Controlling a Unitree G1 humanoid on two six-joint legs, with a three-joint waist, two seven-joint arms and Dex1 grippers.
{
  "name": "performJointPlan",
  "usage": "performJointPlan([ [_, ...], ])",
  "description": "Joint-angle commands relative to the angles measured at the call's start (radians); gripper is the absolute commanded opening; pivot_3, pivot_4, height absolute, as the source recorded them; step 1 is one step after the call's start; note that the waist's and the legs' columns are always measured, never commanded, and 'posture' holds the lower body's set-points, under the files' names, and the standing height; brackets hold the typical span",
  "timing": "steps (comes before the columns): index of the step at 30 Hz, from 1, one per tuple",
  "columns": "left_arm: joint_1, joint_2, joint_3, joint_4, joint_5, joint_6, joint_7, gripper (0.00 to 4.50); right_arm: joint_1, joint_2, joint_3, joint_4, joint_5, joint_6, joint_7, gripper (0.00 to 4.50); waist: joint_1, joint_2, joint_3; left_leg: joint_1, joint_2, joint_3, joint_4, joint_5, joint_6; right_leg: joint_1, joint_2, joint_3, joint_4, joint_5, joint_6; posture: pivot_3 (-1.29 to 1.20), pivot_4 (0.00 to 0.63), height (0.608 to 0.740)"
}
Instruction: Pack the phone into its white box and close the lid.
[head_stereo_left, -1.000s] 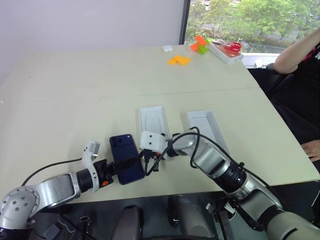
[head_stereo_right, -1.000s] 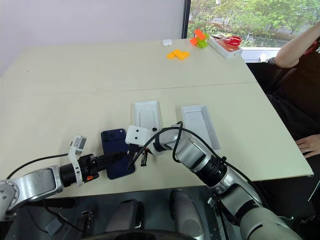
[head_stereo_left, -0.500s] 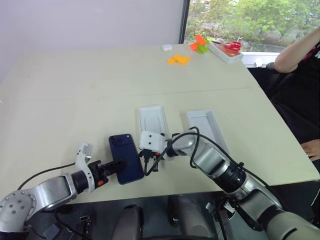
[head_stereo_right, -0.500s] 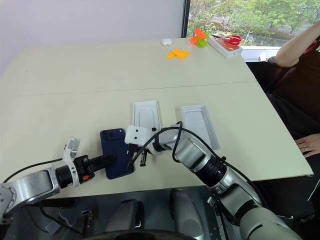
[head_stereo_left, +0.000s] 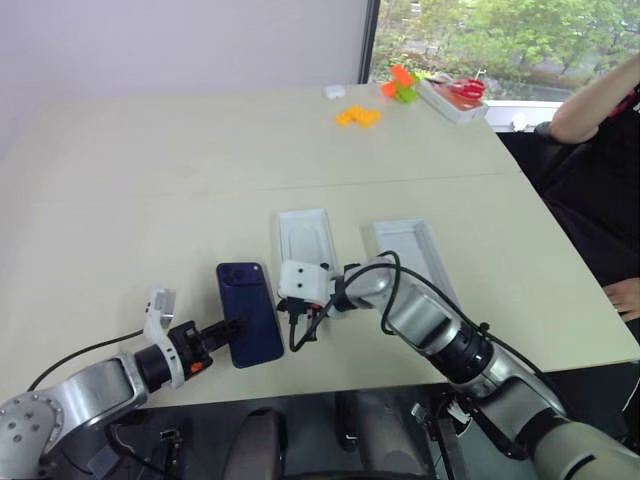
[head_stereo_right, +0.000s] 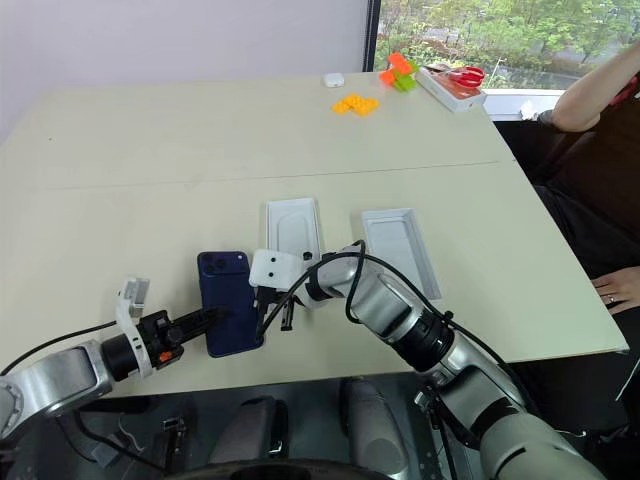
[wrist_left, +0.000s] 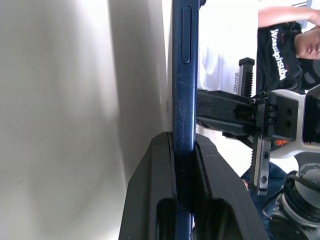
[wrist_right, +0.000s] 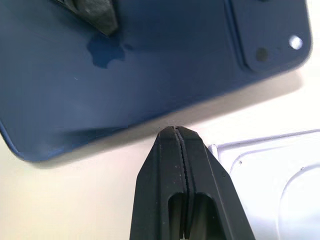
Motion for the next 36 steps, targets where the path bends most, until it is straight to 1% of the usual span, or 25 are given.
performJointPlan([
  [1, -0.002, 0.018, 0.085, -0.036, -0.014, -0.010, -0.048, 0.01, -0.006, -0.041, -0.052, -0.117, 0.020, 0.026, 0.016, 0.00, 0.001, 0.000, 0.000, -0.001, 0.000, 0.000, 0.000, 0.000, 0.000, -0.001, 0.000, 0.000, 0.000, 0.000, 0.000, 0.00, 0.150, 0.726],
  [3, -0.033, 0.021, 0.100, -0.039, -0.014, -0.007, -0.056, 0.01, 0.010, -0.090, -0.084, -0.178, 0.038, 0.049, 0.029, 0.00, 0.003, 0.000, 0.001, -0.001, 0.000, 0.000, 0.000, 0.000, 0.000, -0.001, 0.000, 0.000, -0.001, 0.000, 0.000, 0.00, 0.150, 0.726],
  [6, -0.121, 0.042, 0.084, -0.043, -0.014, -0.009, -0.032, 0.01, 0.039, -0.164, -0.136, -0.266, 0.073, 0.079, 0.054, 0.00, 0.012, -0.001, 0.001, -0.003, -0.002, -0.001, 0.001, 0.000, 0.000, -0.001, -0.001, -0.001, -0.001, 0.000, 0.000, 0.00, 0.150, 0.726],
  [10, -0.328, -0.004, 0.004, -0.005, -0.014, 0.002, 0.030, 0.01, 0.088, -0.253, -0.193, -0.364, 0.116, 0.098, 0.072, 0.00, 0.025, -0.001, 0.001, -0.003, -0.003, 0.000, 0.001, 0.000, 0.000, -0.001, -0.002, -0.001, -0.002, 0.000, 0.000, 0.00, 0.150, 0.726],
  [12, -0.442, -0.036, -0.064, 0.067, -0.014, 0.033, 0.110, 0.01, 0.105, -0.278, -0.210, -0.387, 0.131, 0.100, 0.072, 0.00, 0.026, -0.002, 0.001, -0.004, -0.003, 0.000, 0.001, 0.000, 0.000, 0.000, -0.002, -0.001, -0.002, 0.000, 0.000, 0.00, 0.150, 0.726],
  [14, -0.529, -0.078, -0.098, 0.133, -0.014, 0.056, 0.160, 0.01, 0.114, -0.290, -0.222, -0.398, 0.142, 0.102, 0.066, 0.00, 0.027, -0.002, 0.001, -0.003, -0.004, 0.000, 0.001, 0.000, 0.000, 0.000, -0.001, -0.001, -0.001, 0.001, 0.001, 0.00, 0.150, 0.726],
  [18, -0.773, -0.176, -0.200, 0.392, -0.014, 0.154, 0.261, 0.01, 0.146, -0.314, -0.259, -0.406, 0.153, 0.106, 0.036, 0.00, 0.032, -0.002, 0.001, -0.005, -0.004, -0.001, 0.002, 0.001, -0.001, 0.000, -0.001, -0.003, 0.000, 0.004, 0.001, 0.00, 0.150, 0.726],
  [21, -0.863, -0.216, -0.226, 0.499, -0.014, 0.205, 0.291, 0.01, 0.159, -0.324, -0.272, -0.401, 0.154, 0.105, 0.018, 0.00, 0.030, -0.003, 0.001, -0.006, -0.004, -0.003, 0.002, 0.003, -0.005, 0.000, -0.001, -0.005, 0.000, 0.004, 0.001, 0.00, 0.150, 0.726],
  [26, -0.936, -0.266, -0.239, 0.582, -0.014, 0.282, 0.327, 0.01, 0.168, -0.339, -0.286, -0.395, 0.157, 0.112, -0.012, 0.00, 0.027, -0.003, 0.001, -0.007, -0.004, -0.002, 0.002, 0.005, -0.008, -0.002, -0.002, -0.005, 0.000, 0.005, 0.001, 0.00, 0.150, 0.726],
  [36, -0.941, -0.291, -0.230, 0.601, -0.014, 0.292, 0.375, 0.01, 0.181, -0.355, -0.290, -0.389, 0.164, 0.112, -0.036, 0.00, 0.031, -0.003, 0.001, -0.010, -0.006, -0.005, 0.002, 0.010, -0.017, -0.003, -0.004, -0.007, 0.001, 0.006, -0.001, 0.00, 0.150, 0.726],
])
